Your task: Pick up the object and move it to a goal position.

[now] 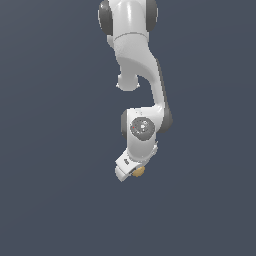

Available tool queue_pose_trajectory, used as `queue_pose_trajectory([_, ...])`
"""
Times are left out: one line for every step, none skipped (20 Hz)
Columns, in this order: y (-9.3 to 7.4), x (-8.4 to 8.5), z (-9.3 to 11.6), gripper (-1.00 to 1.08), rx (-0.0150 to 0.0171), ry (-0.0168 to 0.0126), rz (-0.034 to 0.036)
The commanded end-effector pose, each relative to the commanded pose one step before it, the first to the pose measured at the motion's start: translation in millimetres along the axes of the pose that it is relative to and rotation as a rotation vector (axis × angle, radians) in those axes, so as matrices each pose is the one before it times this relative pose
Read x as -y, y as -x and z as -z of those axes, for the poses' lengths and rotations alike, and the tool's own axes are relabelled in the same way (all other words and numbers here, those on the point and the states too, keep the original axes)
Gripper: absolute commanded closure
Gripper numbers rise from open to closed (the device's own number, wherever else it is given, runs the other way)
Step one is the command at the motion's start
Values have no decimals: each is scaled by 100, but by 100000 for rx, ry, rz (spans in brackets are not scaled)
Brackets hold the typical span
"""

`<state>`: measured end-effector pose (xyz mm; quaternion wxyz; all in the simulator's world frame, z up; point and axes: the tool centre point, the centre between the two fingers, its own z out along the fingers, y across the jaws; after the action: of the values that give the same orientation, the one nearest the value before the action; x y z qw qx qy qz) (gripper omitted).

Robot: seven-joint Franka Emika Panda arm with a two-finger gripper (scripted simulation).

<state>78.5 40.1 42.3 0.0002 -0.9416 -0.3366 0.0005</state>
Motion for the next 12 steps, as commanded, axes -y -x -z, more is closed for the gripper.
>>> queue_pose_trajectory([240, -82, 494, 108, -77, 76, -30])
queue_pose_trajectory([157, -26, 270, 108, 0, 0, 0])
queue_pose_trajectory([182, -30, 313, 108, 0, 0, 0])
queue_pose_trajectory([208, -35, 357, 108, 0, 0, 0])
queue_pose_trajectory([234, -39, 402, 108, 0, 0, 0])
queue_pose_trajectory([260, -44, 448, 108, 0, 0, 0])
queue_pose_trajectory([287, -49, 495, 108, 0, 0, 0])
queue_pose_trajectory([314, -54, 542, 108, 0, 0, 0])
queue_pose_trajectory([336, -53, 574, 108, 59, 35, 4])
queue_pose_trajectory([370, -64, 642, 108, 0, 0, 0])
queue_pose_trajectory([399, -69, 694, 108, 0, 0, 0])
queue_pose_trajectory([429, -75, 747, 108, 0, 0, 0])
